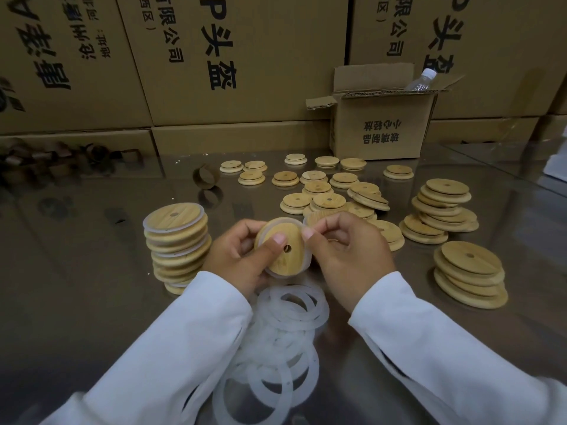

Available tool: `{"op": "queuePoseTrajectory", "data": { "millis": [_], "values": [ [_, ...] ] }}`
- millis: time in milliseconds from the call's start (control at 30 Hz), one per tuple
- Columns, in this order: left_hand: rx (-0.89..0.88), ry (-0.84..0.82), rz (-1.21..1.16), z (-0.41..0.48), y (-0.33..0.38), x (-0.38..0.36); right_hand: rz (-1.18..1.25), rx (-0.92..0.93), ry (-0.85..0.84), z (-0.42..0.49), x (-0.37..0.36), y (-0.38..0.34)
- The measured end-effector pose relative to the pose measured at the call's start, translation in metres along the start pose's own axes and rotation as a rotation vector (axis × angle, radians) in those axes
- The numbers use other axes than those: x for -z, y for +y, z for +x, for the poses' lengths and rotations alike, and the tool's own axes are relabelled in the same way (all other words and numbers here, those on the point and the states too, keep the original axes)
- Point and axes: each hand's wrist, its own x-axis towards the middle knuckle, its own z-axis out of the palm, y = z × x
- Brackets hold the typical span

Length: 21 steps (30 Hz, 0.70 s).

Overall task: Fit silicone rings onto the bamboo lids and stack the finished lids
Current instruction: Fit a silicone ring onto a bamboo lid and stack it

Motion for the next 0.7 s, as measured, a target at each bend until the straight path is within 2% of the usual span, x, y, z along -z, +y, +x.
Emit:
{"op": "queuePoseTrajectory", "data": {
  "millis": [167,400,533,700],
  "values": [
    [0.028,0.011,-0.061,0.0011,0.0013,-0.002,-0.084,0.123,0.065,-0.0038,-0.0024,0.0008],
    [0.05,-0.011,-0.065,0.0001,-0.0014,-0.0054,-0.212,0.175,0.131,-0.0058,-0.0012,-0.0015],
    [0.015,-0.006,-0.011,-0.0012,-0.0016,-0.0048,-0.253,0.089,0.135,-0.0033,-0.0012,-0.0024],
    [-0.021,-0.016,0.062,-0.0009,-0.0009,-0.0028,-0.15,-0.089,0.126,0.0017,0.0008,-0.0012]
  ]
}}
